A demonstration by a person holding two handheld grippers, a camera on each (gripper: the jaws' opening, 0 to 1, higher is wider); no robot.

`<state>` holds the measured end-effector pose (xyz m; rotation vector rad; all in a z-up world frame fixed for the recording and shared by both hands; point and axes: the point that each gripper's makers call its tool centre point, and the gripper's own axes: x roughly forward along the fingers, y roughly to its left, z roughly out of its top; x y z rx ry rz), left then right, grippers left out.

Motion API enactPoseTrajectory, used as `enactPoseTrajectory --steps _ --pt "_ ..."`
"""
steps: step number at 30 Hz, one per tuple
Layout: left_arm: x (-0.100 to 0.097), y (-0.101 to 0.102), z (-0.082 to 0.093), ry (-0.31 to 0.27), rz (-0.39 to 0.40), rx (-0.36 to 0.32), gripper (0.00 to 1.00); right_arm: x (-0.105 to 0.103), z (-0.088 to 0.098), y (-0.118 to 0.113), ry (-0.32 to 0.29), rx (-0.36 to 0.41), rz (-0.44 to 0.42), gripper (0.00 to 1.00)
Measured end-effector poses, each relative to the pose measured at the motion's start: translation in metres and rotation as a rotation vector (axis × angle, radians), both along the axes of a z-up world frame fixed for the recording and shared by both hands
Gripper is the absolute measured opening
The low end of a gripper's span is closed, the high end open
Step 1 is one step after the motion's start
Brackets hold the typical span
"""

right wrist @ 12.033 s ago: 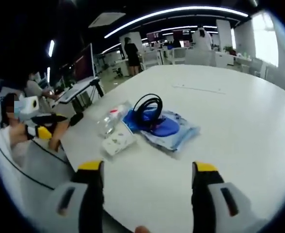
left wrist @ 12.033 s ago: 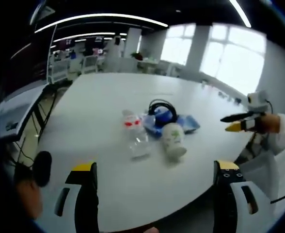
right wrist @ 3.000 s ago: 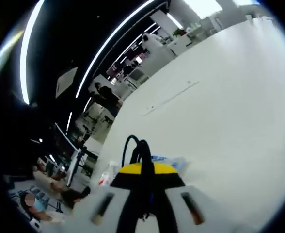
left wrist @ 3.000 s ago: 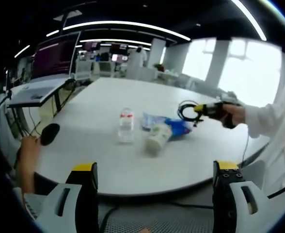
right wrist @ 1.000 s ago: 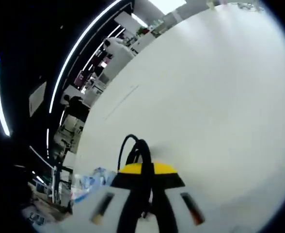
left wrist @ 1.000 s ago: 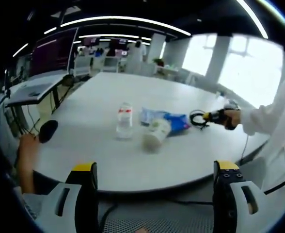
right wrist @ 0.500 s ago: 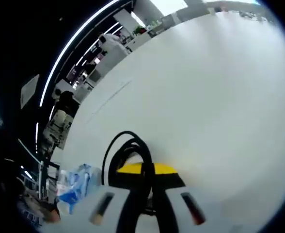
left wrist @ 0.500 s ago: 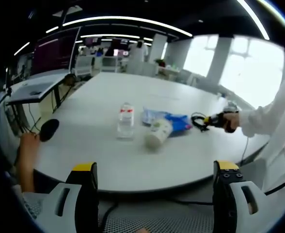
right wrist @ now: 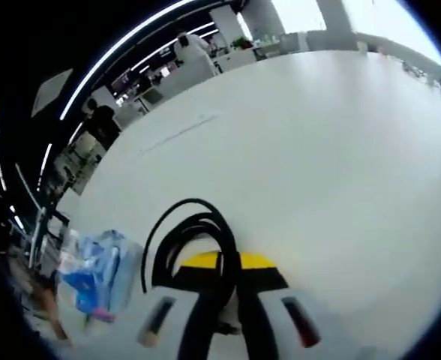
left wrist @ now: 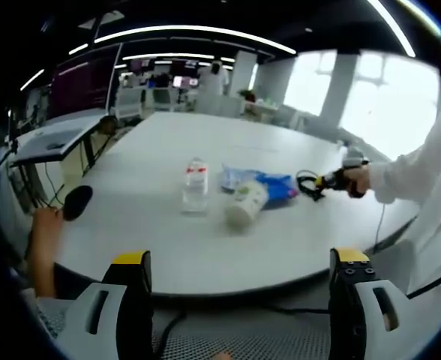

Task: Arrange the tabletop items into an orderly group along one side of the table until the central work area is clear of visible clutter.

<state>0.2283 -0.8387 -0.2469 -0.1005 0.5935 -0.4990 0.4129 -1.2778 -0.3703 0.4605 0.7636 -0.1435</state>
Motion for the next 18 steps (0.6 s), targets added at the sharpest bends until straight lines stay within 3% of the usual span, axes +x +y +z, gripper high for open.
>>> enactPoseTrajectory --steps 6,10,15,18 --pt "-0.001 0.001 -0.001 -0.002 0.0 0.008 0.95 0.0 -0.001 0.003 0.001 -0.065 0.07 0.09" --pt "0.0 0.002 0.0 -0.008 0.008 -0.002 0.95 -0.001 0.013 0.009 -0.063 -0.096 0.092 0.38" --pt "0.001 0.004 0.002 -0.017 0.016 -0.01 0.96 0.009 0.026 0.005 -0.138 -0.105 0.093 0.56" --pt "0.001 0.004 0.003 -0.02 0.016 -0.012 0.96 0.009 0.03 0.005 -0.145 -0.099 0.097 0.59"
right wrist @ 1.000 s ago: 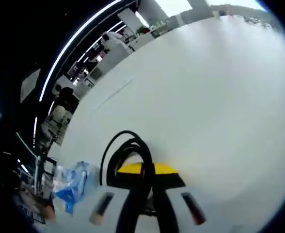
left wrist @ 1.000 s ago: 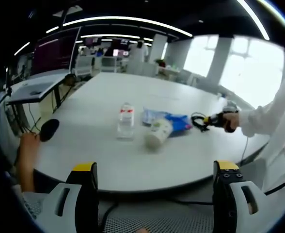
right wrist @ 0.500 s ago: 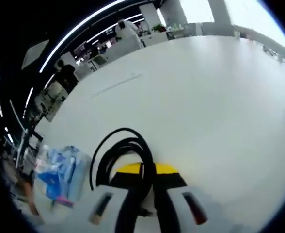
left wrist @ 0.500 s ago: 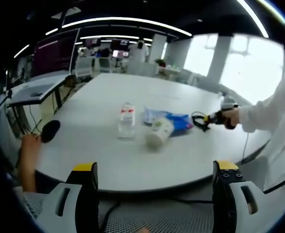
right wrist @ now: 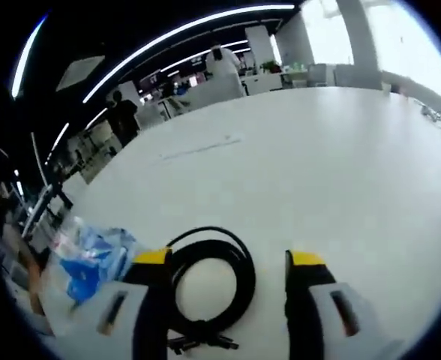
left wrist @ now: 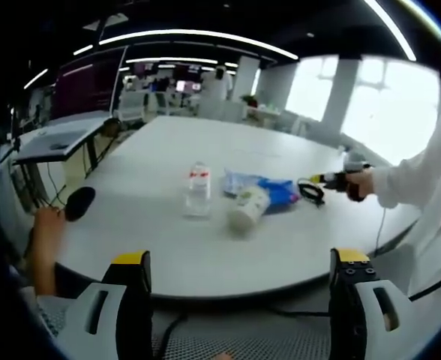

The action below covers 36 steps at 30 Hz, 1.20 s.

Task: Arrange the tabletop items into an orderly group along one side of the table until the central work area is clear of visible clutter.

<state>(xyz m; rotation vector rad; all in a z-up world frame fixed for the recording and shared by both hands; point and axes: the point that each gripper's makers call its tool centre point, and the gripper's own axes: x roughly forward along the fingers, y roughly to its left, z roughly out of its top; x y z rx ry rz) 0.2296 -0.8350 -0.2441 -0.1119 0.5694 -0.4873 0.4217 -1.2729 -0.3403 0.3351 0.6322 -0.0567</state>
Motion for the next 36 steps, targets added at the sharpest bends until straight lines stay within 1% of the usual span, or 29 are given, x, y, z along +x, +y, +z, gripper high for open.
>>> enactPoseTrajectory --steps 4,10,14,21,28,32,36 --pt "0.001 0.0 0.001 -0.004 0.002 -0.004 0.96 0.0 0.004 0.001 -0.01 0.013 0.005 0.59" --pt "0.001 0.0 0.002 -0.009 0.001 -0.008 0.96 -0.003 0.002 0.003 -0.014 0.032 0.007 0.58" --pt "0.001 -0.001 0.003 -0.011 0.0 -0.013 0.96 -0.012 0.003 0.01 -0.013 0.041 0.012 0.57" --pt "0.001 -0.001 0.004 -0.009 -0.002 -0.021 0.96 -0.02 0.003 0.01 -0.015 0.059 0.007 0.57" --pt "0.002 0.001 0.006 -0.009 0.0 -0.021 0.93 -0.028 0.009 0.012 -0.033 0.078 0.01 0.55" --pt "0.005 0.0 0.01 -0.015 -0.011 -0.033 0.94 -0.046 0.021 0.023 -0.042 0.087 0.0 0.55" --pt "0.014 -0.004 0.013 -0.022 -0.029 -0.045 0.94 -0.056 0.031 0.028 -0.056 0.099 -0.013 0.55"
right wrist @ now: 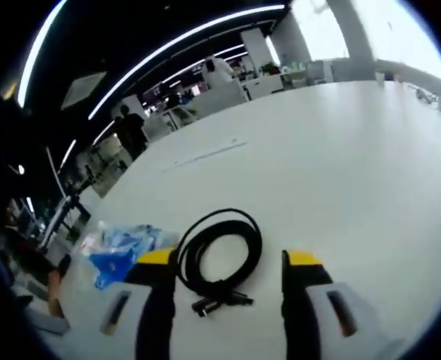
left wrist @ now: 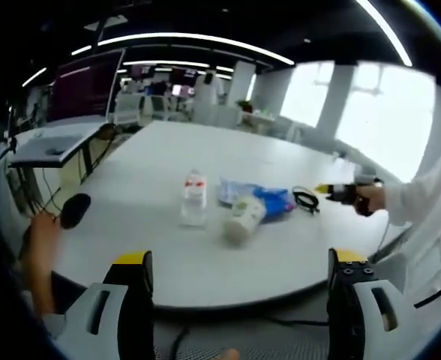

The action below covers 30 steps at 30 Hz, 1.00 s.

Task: Arrange the tabletop items into an orderly group along one side of the table until the central work area is clear of visible clutter.

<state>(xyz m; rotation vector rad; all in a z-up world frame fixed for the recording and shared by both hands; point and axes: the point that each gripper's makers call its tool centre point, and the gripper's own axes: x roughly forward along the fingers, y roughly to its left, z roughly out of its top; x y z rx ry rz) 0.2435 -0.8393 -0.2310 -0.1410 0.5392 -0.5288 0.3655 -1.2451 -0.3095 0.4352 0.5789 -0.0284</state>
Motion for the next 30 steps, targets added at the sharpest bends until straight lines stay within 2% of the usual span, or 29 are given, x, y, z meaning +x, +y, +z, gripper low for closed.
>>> enactPoseTrajectory --steps 10,23,30 --pt "0.015 -0.017 -0.002 0.02 -0.082 -0.014 0.91 -0.026 0.019 0.008 -0.026 0.001 0.007 0.56" --pt "0.03 -0.023 -0.005 0.037 -0.152 -0.036 0.92 -0.058 0.007 0.007 -0.006 0.048 -0.036 0.55" --pt "0.034 -0.027 -0.011 0.057 -0.203 -0.044 0.92 -0.073 0.012 0.013 -0.019 0.053 -0.044 0.55"
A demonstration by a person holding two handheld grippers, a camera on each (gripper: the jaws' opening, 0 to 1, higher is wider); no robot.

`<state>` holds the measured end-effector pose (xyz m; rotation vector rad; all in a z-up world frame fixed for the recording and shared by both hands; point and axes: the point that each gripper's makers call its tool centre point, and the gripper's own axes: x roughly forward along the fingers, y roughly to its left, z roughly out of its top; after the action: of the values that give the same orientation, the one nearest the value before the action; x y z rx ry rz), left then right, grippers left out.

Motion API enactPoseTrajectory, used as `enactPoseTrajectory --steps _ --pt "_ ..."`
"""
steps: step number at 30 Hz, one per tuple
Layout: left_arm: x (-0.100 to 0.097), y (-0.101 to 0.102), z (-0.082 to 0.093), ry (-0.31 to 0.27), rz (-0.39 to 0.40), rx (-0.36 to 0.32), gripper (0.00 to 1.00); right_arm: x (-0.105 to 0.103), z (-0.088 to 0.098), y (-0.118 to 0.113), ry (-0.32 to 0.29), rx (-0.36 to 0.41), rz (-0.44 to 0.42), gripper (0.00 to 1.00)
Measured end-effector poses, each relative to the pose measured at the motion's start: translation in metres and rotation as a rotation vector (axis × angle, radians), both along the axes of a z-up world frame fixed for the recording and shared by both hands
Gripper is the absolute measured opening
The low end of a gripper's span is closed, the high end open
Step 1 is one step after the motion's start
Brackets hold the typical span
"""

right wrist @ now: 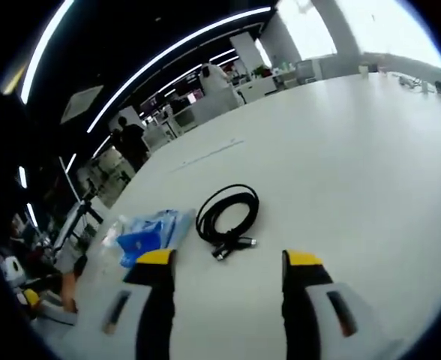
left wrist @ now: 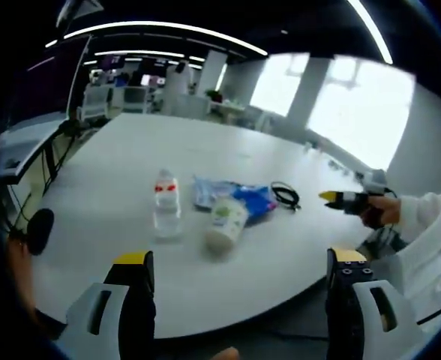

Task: Arrange the tabletop items into an orderly group along one side of the table until the central work area is clear of visible clutter.

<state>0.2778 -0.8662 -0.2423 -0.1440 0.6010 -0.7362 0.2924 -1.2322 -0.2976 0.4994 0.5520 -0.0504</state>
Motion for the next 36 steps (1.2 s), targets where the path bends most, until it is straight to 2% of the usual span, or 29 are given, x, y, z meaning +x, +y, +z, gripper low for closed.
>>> enactPoseTrajectory --steps 5,14,17,22,27,33,34,36 --pt "0.005 -0.001 -0.005 0.01 -0.032 0.006 0.92 -0.014 0.002 0.013 -0.006 0.007 -0.016 0.55" --pt "0.019 0.006 -0.012 0.023 -0.071 0.021 0.93 -0.03 0.013 0.021 -0.016 -0.059 0.034 0.56" --pt "0.023 0.008 -0.014 0.032 -0.088 0.03 0.92 -0.035 0.015 0.029 -0.017 -0.106 0.071 0.56" --pt "0.026 0.011 -0.018 0.042 -0.111 0.04 0.92 -0.042 0.017 0.042 -0.028 -0.081 0.091 0.57" --pt "0.027 0.013 -0.018 0.043 -0.133 0.041 0.92 -0.05 0.019 0.054 -0.028 -0.107 0.138 0.6" --pt "0.028 0.017 -0.022 0.056 -0.152 0.041 0.93 -0.06 0.025 0.066 -0.023 -0.163 0.2 0.6" --pt "0.028 0.018 -0.022 0.059 -0.155 0.04 0.93 -0.061 0.03 0.07 -0.037 -0.2 0.221 0.61" --pt "0.028 0.018 -0.023 0.066 -0.163 0.038 0.92 -0.065 0.033 0.077 -0.041 -0.222 0.241 0.62"
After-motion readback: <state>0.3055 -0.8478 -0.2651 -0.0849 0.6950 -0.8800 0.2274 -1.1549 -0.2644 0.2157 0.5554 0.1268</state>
